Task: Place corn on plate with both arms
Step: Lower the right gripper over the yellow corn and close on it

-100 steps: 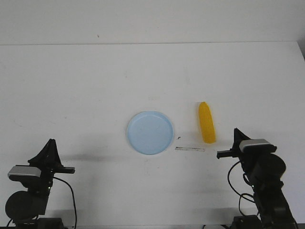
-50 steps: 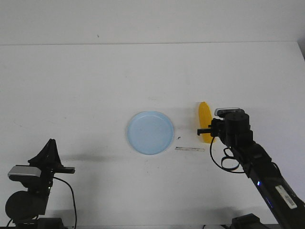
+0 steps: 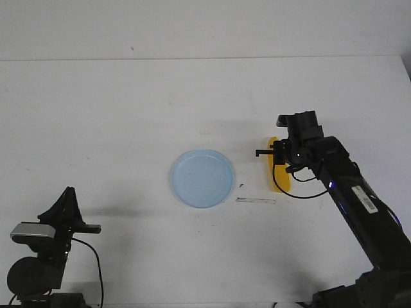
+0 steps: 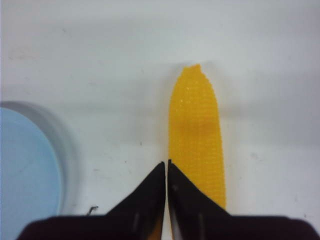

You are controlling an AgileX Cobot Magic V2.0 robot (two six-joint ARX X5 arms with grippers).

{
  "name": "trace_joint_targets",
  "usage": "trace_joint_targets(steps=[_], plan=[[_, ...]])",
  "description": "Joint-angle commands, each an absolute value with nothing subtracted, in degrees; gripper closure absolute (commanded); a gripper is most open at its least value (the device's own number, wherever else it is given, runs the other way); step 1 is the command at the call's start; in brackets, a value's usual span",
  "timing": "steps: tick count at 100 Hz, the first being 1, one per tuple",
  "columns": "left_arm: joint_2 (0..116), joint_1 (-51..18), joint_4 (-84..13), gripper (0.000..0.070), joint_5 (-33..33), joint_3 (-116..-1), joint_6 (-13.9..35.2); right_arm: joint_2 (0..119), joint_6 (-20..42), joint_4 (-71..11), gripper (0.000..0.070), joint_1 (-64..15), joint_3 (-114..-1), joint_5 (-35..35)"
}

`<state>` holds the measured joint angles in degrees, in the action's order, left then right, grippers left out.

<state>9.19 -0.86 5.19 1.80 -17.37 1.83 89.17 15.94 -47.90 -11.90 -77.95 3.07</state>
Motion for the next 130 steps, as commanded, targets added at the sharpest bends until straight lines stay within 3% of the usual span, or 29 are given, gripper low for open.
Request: trace_joint_targets(steps=[1,15,20,26,58,107,130], plan=[[9.0,-0.8,6.0,0.0699,1.8,-17.8,1.1,92.1,16.6,-49.1,0.0584,-12.0,-80.8,3.0],[9.0,-0.8,6.0,0.0699,1.8,-17.8,1.1,95.7,16.6,-51.1,0.0239,-12.0,-82.8,3.0],[9.0,-0.8,6.0,0.0699,1.8,-17.8,1.1,96.7,16.6,-51.4,0.0167,-12.1,-82.9,3.0],[9.0,-0.8,6.0,0.0699,1.8,-17.8,1.1,97.8,16.5,-51.6,0.013,-12.1,-82.9,3.0],[9.0,-0.8,6.0,0.0699,1.8,-17.8,1.1,100.7,14.9,-52.1,0.0127,-12.0,-82.8,-1.8],[9.0,-0.8,6.0,0.0699,1.8,-17.8,1.1,105.5,13.5,-51.4,0.0137,-11.7,-82.8,-1.5],[9.0,-0.8,6.0,0.0699,1.8,-17.8,1.1,106.3,13.5,-51.0,0.038,-11.2,-82.8,-1.3]])
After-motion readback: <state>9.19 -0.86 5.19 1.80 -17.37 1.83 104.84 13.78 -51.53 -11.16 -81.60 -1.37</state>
